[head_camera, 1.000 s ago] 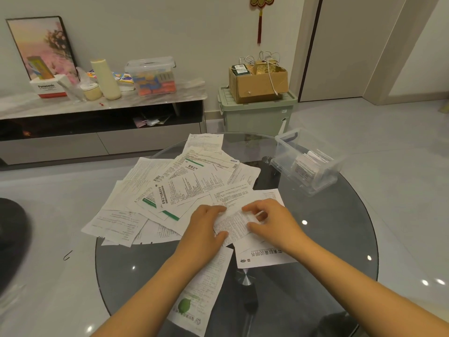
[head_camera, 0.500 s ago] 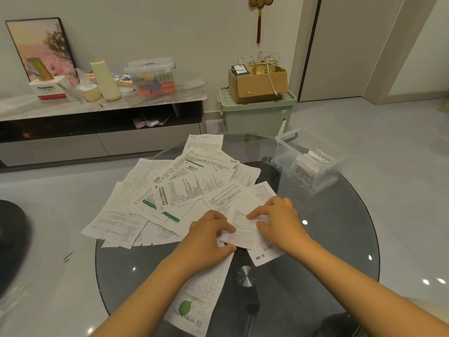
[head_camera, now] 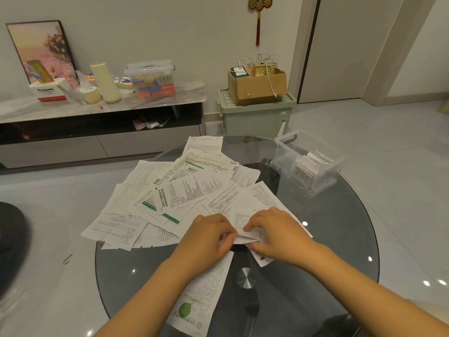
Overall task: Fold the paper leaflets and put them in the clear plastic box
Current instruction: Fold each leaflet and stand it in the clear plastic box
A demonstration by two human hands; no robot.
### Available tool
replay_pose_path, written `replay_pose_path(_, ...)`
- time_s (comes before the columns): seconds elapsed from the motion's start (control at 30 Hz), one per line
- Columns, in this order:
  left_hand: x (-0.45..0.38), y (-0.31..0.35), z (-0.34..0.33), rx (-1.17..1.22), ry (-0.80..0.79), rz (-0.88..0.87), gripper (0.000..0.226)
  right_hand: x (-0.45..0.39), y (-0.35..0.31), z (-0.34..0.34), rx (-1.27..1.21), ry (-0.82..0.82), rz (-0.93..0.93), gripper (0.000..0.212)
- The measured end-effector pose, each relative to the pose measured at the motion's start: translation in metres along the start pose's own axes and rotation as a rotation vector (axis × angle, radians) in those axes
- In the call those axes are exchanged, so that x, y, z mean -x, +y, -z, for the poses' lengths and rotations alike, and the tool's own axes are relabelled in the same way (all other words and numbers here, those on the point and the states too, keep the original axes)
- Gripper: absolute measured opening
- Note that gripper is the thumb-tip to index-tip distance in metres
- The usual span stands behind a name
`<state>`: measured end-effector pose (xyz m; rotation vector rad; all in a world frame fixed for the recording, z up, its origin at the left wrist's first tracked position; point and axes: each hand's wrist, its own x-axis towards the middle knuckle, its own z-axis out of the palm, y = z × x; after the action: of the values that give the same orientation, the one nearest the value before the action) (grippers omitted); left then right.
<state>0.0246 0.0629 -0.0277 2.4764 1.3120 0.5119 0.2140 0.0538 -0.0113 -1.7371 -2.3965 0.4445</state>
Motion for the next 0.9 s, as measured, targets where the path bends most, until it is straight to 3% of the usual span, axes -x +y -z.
replay_pose_path(0.07, -0.001, 0.001, -0.001, 0.077, 0.034, 0.01, 0.023, 0.001, -0.002, 0.005, -0.04, 0.028, -0.028, 0.024)
replay_pose_path(0.17, -0.002, 0.005, -0.001, 0.248, 0.052, 0.083, 0.031, 0.002, -0.003, 0.009, -0.086, -0.001, -0.07, 0.022)
replay_pose_path(0.27, -0.002, 0.007, -0.001, 0.359, 0.012, 0.166, 0.02, 0.001, -0.001, 0.008, -0.176, 0.001, -0.109, 0.019)
replay_pose_path(0.3, -0.002, 0.008, -0.002, 0.335, 0.002, 0.173, 0.015, -0.001, 0.0, 0.006, -0.207, 0.009, -0.123, 0.017)
replay_pose_path(0.4, -0.004, 0.009, -0.006, 0.275, 0.005, 0.191, 0.038, -0.006, 0.002, -0.001, -0.245, 0.037, -0.168, 0.02)
replay_pose_path(0.53, -0.01, 0.008, -0.012, 0.237, 0.03, 0.205, 0.054, -0.011, 0.003, -0.011, -0.227, 0.078, -0.209, 0.04)
replay_pose_path(0.63, -0.011, 0.007, -0.017, 0.215, 0.034, 0.194, 0.053, -0.011, 0.005, -0.011, -0.2, 0.096, -0.205, 0.049)
replay_pose_path(0.8, -0.014, 0.004, -0.018, 0.04, 0.032, 0.094, 0.032, -0.011, 0.006, -0.008, -0.081, 0.099, -0.115, 0.036)
replay_pose_path(0.9, -0.012, 0.003, -0.016, -0.029, -0.046, 0.068, 0.04, -0.011, 0.005, -0.004, 0.012, 0.034, -0.054, 0.04)
